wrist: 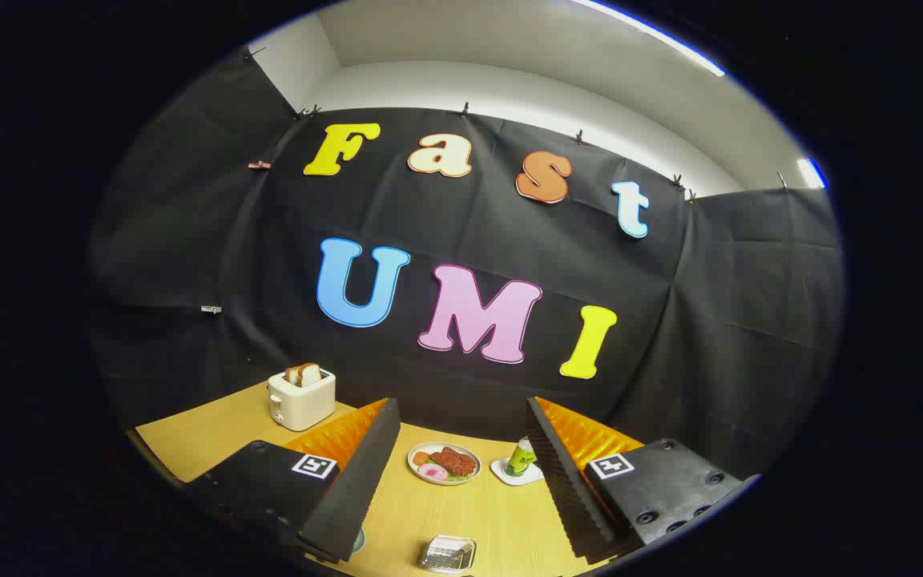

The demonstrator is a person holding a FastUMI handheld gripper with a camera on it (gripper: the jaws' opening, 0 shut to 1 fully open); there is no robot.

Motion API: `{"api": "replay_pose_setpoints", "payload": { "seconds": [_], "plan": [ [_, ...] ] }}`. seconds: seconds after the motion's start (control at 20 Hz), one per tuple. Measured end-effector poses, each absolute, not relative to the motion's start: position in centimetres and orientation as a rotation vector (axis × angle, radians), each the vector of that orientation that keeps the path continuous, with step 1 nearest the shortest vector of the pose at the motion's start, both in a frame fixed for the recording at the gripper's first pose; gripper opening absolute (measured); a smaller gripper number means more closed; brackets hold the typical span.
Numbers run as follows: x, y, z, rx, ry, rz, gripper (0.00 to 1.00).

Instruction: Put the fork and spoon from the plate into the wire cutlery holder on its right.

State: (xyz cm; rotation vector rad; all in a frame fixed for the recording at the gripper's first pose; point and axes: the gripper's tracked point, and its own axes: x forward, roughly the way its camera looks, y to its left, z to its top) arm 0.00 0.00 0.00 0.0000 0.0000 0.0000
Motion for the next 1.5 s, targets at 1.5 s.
{"api": "replay_pose_setpoints", "payload": {
  "seconds": [1.5],
  "plan": [
    [-3.8, 15.7, -17.8, 0.015, 0.61, 0.42, 0.98]
  ]
}}
